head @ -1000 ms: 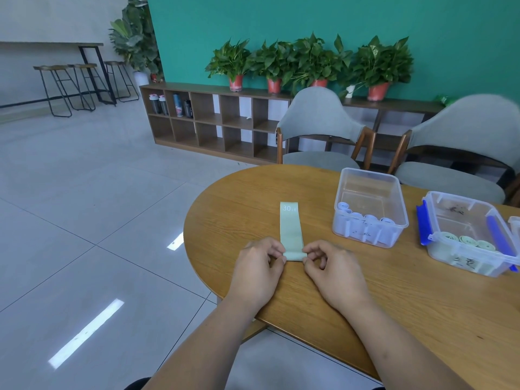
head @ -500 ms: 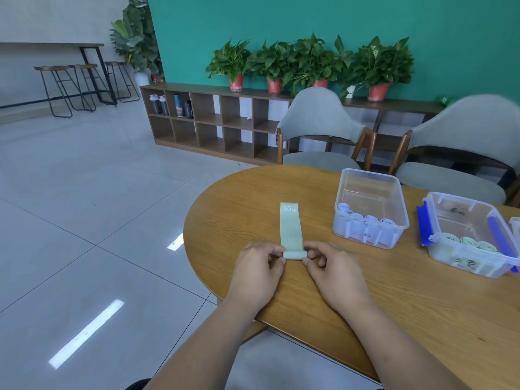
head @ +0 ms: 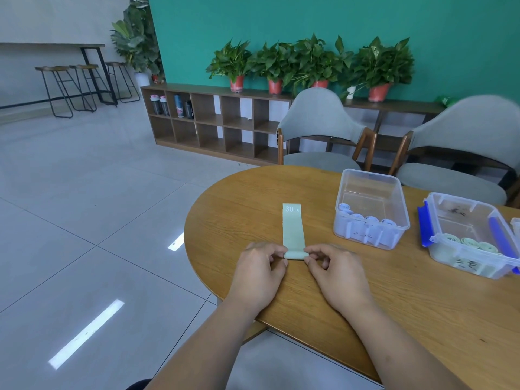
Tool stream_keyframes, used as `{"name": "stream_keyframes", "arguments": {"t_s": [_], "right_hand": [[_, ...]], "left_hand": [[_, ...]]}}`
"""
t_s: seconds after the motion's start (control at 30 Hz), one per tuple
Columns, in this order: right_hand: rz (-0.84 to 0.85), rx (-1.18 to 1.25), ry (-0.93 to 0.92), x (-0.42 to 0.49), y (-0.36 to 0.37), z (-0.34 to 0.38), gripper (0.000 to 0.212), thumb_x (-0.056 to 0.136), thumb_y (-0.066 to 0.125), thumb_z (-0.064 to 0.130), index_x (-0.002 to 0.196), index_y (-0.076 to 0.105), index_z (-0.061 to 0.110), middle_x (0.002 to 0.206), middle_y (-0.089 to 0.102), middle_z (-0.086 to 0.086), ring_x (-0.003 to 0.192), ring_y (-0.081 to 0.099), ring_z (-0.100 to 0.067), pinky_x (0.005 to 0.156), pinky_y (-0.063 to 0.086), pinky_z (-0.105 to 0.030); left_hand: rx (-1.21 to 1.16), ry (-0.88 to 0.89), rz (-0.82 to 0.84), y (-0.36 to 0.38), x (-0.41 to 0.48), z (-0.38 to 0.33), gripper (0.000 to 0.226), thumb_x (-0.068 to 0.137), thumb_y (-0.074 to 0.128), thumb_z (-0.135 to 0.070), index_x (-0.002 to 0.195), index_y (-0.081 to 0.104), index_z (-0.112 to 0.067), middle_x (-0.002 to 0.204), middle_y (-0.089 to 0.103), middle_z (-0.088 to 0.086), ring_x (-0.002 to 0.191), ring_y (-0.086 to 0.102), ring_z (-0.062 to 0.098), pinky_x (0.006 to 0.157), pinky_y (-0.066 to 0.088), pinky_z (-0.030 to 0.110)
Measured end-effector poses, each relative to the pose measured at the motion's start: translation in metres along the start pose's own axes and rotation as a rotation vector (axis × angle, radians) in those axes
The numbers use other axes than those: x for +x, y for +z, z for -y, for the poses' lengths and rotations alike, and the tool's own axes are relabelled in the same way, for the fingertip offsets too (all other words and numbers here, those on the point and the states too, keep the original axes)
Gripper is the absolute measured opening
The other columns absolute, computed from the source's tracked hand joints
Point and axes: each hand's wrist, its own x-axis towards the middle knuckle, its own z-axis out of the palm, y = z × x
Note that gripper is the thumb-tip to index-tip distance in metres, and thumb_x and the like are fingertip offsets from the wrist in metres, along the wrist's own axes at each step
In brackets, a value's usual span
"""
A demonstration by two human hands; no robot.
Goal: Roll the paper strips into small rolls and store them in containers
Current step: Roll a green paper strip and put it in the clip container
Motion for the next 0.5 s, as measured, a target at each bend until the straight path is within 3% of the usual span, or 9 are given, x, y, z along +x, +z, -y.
{"name": "stream_keyframes", "arguments": {"t_s": [0.13, 0.27, 0.5], "right_hand": [[0.002, 0.011, 0.009, 0.0002, -0.0016, 0.0018, 0.018, 0.088, 0.079, 0.025, 0.102, 0.079, 0.035, 0.081, 0.07, 0.023, 0.075, 0.06, -0.007, 0.067, 0.048, -0.02], [0.006, 0.048, 0.026, -0.0002, -0.0014, 0.0023, 0.02, 0.086, 0.078, 0.023, 0.1, 0.075, 0.036, 0.08, 0.07, 0.022, 0.07, 0.059, -0.008, 0.07, 0.053, -0.028], [0.017, 0.032, 0.011, 0.0001, 0.0007, 0.001, 0.016, 0.086, 0.077, 0.023, 0.092, 0.071, 0.037, 0.082, 0.069, 0.02, 0.074, 0.06, -0.006, 0.072, 0.054, -0.03]], "left_hand": [[-0.023, -0.011, -0.007, 0.0, 0.0001, 0.0004, 0.027, 0.093, 0.075, -0.025, 0.119, 0.075, -0.034, 0.096, 0.069, -0.024, 0.097, 0.055, -0.001, 0.08, 0.036, 0.001], [-0.051, -0.012, -0.009, -0.0001, 0.0001, 0.0005, 0.022, 0.093, 0.075, -0.023, 0.111, 0.074, -0.036, 0.09, 0.071, -0.024, 0.095, 0.055, 0.0, 0.078, 0.038, 0.005], [-0.037, 0.0, -0.013, 0.0008, -0.0006, 0.0013, 0.019, 0.093, 0.075, -0.021, 0.109, 0.077, -0.031, 0.097, 0.068, -0.023, 0.098, 0.055, -0.002, 0.08, 0.036, 0.001]]}}
